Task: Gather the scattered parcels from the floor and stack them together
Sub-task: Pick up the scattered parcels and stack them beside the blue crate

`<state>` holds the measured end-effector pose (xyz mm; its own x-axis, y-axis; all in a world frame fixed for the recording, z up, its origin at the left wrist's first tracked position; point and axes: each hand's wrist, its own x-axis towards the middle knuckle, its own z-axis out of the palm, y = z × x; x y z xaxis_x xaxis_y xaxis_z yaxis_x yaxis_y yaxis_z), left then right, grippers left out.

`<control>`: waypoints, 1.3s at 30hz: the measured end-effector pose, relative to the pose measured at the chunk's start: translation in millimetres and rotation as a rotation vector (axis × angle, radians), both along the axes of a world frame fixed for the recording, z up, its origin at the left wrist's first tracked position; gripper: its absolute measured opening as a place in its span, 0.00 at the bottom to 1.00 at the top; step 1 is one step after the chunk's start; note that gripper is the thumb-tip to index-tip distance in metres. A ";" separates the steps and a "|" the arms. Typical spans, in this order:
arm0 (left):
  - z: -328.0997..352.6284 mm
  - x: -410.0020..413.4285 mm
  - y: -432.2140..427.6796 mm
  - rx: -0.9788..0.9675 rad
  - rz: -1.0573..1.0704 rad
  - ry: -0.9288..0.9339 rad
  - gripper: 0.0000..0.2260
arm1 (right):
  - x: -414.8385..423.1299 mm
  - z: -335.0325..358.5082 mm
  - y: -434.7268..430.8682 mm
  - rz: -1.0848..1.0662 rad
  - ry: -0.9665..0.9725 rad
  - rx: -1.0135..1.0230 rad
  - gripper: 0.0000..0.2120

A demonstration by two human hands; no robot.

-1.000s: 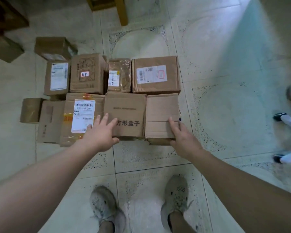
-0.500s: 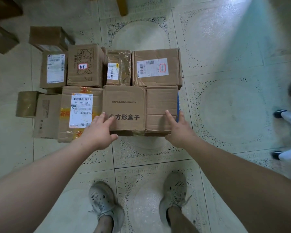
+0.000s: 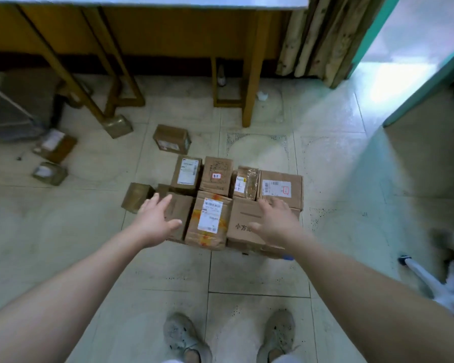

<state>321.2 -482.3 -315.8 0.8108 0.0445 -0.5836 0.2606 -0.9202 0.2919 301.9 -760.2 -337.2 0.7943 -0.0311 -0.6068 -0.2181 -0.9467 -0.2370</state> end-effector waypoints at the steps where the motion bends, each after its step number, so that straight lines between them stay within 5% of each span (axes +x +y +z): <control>1: 21.4 -3.1 20.7 -0.020 0.026 -0.018 0.34 | 3.4 21.2 19.8 0.008 -0.032 0.002 0.37; 14: 165.0 -27.6 257.6 -0.073 0.250 -0.206 0.34 | 61.6 157.7 245.3 0.200 -0.214 0.089 0.35; 24: 165.5 47.6 335.5 -0.041 0.260 -0.180 0.34 | 152.6 124.2 343.9 0.249 -0.165 0.216 0.35; 39: 74.3 217.2 370.3 -0.051 0.099 0.077 0.32 | 238.4 26.7 392.0 -0.096 0.089 0.265 0.29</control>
<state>538.3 -112.1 -241.4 0.7569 0.0909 -0.6472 0.3731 -0.8732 0.3137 540.3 -368.2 -310.4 0.7384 0.0656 -0.6712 -0.3345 -0.8286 -0.4489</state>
